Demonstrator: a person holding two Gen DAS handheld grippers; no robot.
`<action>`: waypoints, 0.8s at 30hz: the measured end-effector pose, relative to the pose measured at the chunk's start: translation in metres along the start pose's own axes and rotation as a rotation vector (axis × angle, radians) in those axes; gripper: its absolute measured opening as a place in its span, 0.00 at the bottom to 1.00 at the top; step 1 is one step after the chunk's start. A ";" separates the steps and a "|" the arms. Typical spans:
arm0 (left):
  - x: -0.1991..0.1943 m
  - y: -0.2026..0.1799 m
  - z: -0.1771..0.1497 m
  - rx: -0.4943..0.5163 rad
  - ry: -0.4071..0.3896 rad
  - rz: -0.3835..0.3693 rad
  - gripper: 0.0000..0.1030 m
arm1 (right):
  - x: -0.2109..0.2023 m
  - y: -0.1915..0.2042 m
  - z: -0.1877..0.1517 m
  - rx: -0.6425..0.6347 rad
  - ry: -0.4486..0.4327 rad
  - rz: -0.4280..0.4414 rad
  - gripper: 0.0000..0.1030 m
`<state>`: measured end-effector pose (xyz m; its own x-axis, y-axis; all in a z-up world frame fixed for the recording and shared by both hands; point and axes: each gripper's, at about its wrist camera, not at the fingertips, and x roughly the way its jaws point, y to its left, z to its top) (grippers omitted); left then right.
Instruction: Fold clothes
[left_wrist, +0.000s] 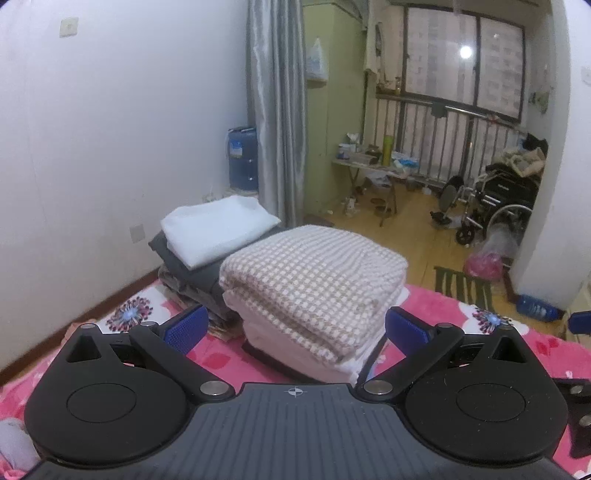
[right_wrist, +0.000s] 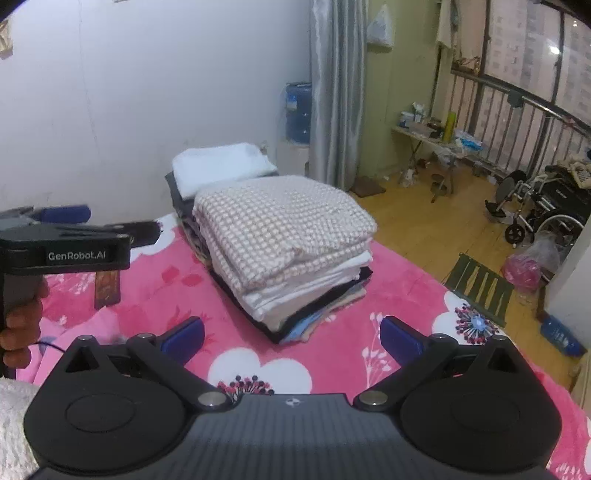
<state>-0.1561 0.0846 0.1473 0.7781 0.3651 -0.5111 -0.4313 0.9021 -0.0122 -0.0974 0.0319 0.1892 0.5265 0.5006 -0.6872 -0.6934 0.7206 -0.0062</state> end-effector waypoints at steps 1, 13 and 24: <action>-0.001 -0.003 0.000 0.007 0.001 0.001 1.00 | 0.000 0.000 -0.001 0.002 0.002 0.006 1.00; 0.000 -0.021 -0.002 0.072 0.040 0.053 1.00 | 0.004 0.001 -0.001 0.027 -0.002 -0.003 1.00; -0.005 -0.024 -0.002 0.087 0.018 0.025 1.00 | 0.014 0.009 0.001 0.015 -0.018 -0.033 1.00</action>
<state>-0.1508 0.0609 0.1485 0.7590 0.3840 -0.5257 -0.4085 0.9097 0.0748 -0.0958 0.0461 0.1804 0.5577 0.4852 -0.6734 -0.6682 0.7437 -0.0176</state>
